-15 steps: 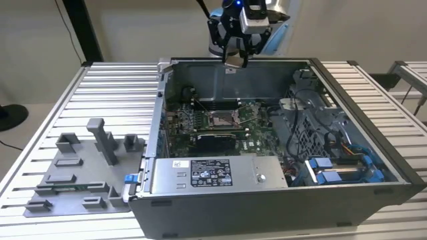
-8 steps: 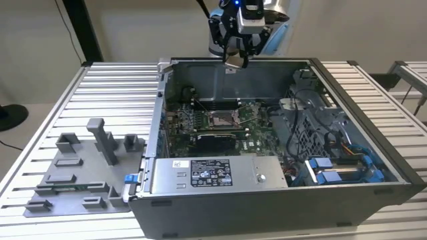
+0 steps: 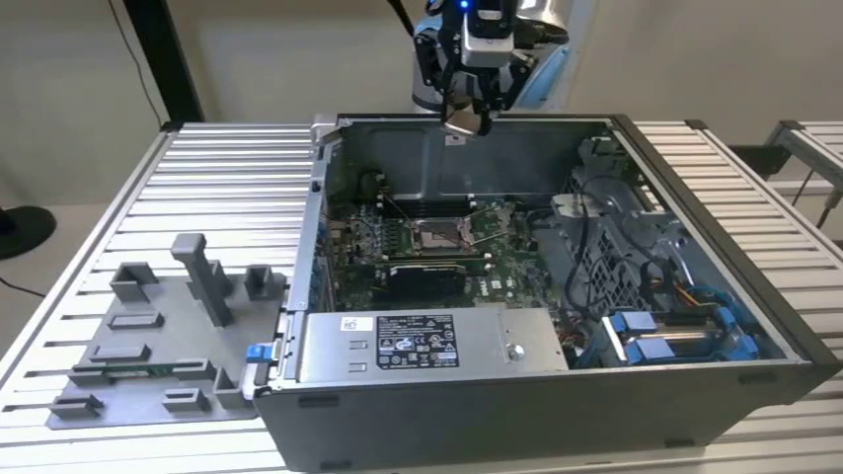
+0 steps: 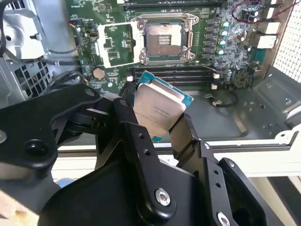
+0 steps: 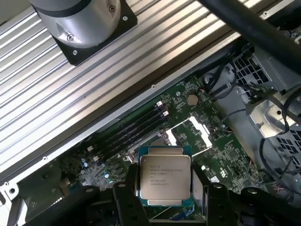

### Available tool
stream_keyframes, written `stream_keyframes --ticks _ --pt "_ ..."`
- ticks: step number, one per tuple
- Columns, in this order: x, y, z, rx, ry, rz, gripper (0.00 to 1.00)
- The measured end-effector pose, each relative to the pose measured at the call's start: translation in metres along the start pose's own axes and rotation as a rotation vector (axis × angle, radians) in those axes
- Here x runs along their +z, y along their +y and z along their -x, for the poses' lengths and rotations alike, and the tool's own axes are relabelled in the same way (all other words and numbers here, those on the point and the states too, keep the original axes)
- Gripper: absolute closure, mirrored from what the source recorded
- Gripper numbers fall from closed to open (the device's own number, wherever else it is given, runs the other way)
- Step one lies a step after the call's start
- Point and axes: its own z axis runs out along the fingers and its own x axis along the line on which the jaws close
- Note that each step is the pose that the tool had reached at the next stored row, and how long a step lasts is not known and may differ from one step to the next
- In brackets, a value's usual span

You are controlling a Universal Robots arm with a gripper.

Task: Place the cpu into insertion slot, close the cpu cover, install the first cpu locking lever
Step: 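Place the cpu into insertion slot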

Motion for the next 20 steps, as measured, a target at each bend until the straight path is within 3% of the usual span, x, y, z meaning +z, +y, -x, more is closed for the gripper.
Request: stream_keyframes --ticks 20 --pt "0.0000 0.0000 0.0000 0.205 -0.0181 0.0045 1.00"
